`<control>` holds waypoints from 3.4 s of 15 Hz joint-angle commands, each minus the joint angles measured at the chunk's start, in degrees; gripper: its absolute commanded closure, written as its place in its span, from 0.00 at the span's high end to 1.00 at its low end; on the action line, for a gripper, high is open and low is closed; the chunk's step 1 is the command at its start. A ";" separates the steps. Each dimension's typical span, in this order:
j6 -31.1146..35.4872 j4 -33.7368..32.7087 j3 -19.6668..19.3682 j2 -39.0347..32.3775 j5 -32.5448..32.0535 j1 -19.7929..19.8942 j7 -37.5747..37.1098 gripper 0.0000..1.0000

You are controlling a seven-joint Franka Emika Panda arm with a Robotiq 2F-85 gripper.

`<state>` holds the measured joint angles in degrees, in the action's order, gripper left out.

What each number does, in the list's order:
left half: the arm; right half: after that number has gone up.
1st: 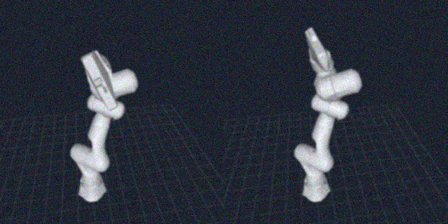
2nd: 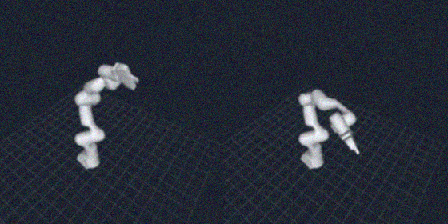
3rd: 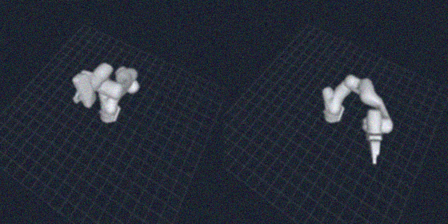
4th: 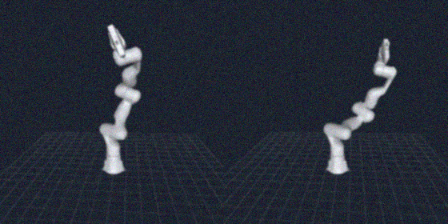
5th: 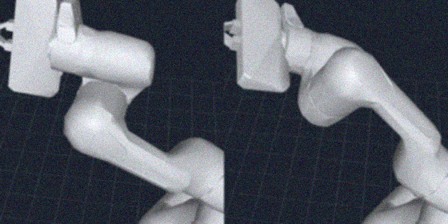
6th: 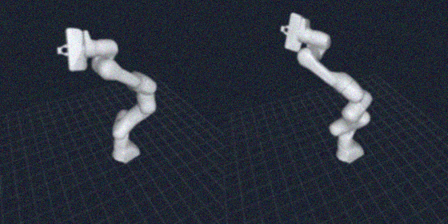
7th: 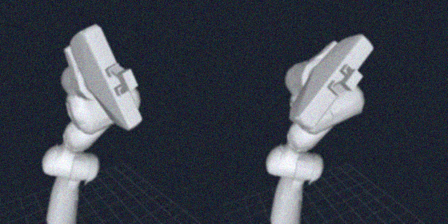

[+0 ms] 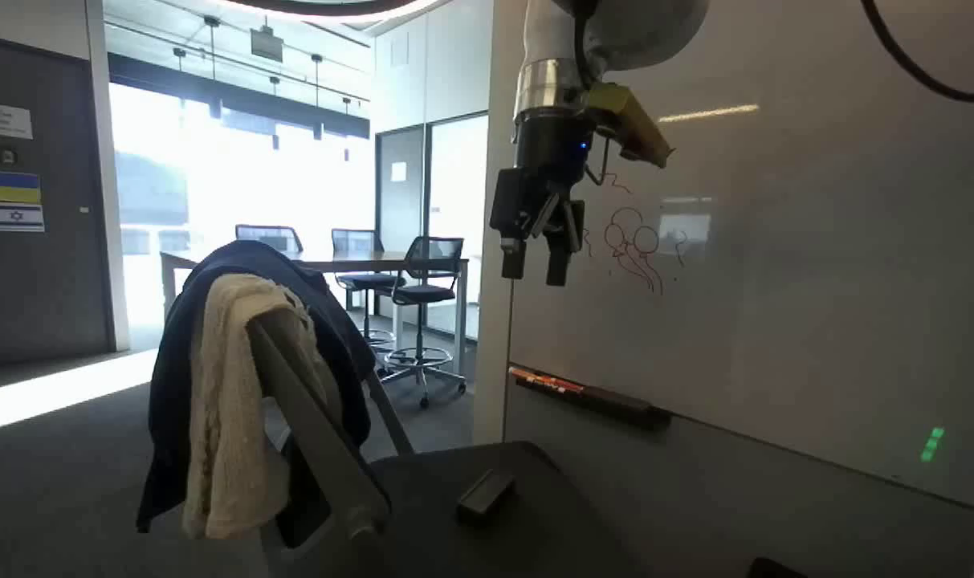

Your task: Get the white board eraser from the chair and use it to erase the white board

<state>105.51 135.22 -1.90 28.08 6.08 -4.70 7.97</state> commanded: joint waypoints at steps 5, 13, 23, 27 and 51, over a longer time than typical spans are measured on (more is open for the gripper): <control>-0.13 -0.76 0.49 0.12 0.23 0.57 0.19 1.00; 20.67 5.74 0.91 -9.44 0.16 4.73 -11.08 1.00; 53.02 5.51 -1.32 -38.69 -5.46 6.85 -40.37 1.00; 57.44 -0.52 -9.11 -48.83 -10.39 1.65 -54.09 1.00; 54.38 -12.70 -10.89 -62.37 -4.13 -3.17 -63.70 1.00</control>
<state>158.61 122.59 -12.87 -33.96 1.58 -7.82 -56.95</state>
